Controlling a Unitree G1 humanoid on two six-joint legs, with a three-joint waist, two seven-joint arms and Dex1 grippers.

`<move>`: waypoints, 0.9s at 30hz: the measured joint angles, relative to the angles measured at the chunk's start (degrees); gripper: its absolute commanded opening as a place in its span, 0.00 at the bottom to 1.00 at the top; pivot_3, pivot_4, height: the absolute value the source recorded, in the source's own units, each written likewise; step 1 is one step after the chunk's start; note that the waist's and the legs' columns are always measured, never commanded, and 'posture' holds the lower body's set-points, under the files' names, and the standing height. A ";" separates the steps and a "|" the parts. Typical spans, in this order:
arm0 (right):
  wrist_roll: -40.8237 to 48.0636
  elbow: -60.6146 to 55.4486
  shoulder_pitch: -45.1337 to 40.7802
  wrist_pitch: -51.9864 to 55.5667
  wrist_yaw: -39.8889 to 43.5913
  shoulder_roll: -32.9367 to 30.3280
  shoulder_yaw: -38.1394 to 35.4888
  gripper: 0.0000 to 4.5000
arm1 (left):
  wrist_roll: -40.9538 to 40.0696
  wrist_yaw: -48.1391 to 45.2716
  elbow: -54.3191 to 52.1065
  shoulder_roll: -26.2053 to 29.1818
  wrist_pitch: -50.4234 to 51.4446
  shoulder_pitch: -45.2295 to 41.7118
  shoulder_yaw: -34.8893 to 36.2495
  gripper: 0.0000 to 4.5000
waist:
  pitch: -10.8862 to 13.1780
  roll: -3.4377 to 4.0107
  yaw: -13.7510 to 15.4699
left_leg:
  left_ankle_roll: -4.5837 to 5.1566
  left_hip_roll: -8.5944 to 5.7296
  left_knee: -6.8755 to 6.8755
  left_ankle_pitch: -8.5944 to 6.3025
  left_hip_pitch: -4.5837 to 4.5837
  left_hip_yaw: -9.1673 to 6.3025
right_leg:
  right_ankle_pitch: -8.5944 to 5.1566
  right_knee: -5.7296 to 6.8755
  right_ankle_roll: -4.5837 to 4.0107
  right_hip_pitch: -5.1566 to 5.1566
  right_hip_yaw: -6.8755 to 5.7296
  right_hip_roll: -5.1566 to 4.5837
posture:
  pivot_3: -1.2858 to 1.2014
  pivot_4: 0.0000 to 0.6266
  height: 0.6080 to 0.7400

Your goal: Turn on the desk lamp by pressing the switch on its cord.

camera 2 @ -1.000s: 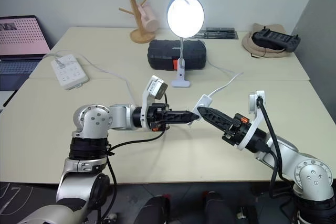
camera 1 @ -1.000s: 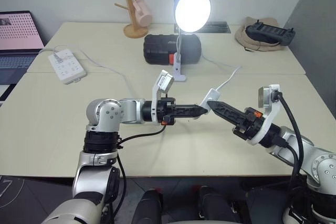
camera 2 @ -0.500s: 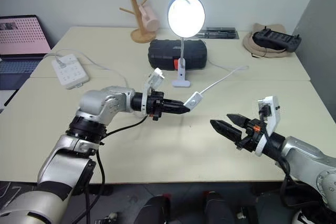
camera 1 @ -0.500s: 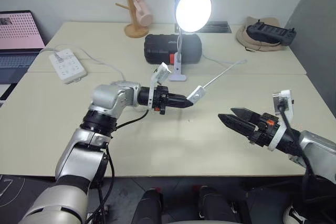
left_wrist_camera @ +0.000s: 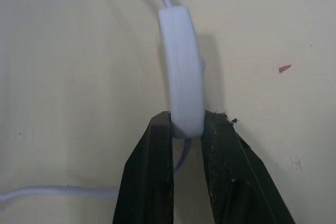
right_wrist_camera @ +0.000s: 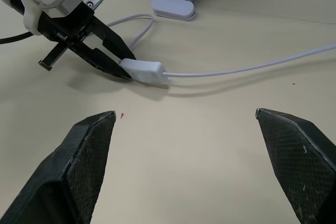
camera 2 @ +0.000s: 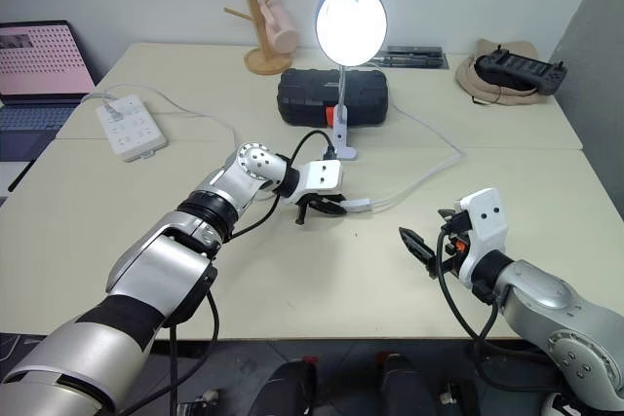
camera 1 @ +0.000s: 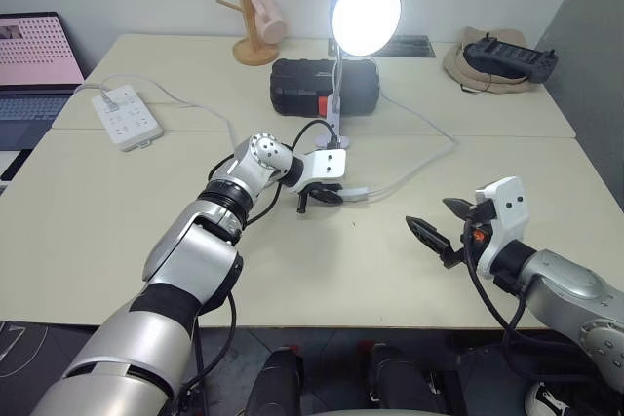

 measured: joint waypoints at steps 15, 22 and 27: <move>-3.32 0.84 -0.50 0.65 5.92 1.35 -1.43 1.00 | -4.23 -8.68 0.02 4.88 2.99 -0.92 13.60 1.00 | 0.00 0.00 -0.48 | 0.01 0.03 -0.01 0.01 0.05 -0.01 | 0.01 0.05 0.00 0.00 -0.01 0.04 | 0.52 0.24 1.00; -2.76 3.62 -3.35 1.71 14.47 -3.80 -4.08 1.00 | -9.92 -12.56 -17.33 14.10 13.86 4.76 20.43 1.00 | -0.01 0.03 -0.56 | 0.01 0.07 -0.02 0.01 0.09 -0.03 | 0.01 0.04 -0.01 0.03 -0.01 0.02 | 0.52 0.24 1.00; -2.69 6.61 -3.94 2.06 21.99 -7.73 -6.27 1.00 | -14.72 -12.88 -37.16 19.63 27.91 18.32 23.14 1.00 | -0.01 0.06 -0.44 | 0.00 0.16 0.00 0.02 0.14 -0.09 | 0.02 0.10 -0.03 0.06 -0.06 0.02 | 0.52 0.24 1.00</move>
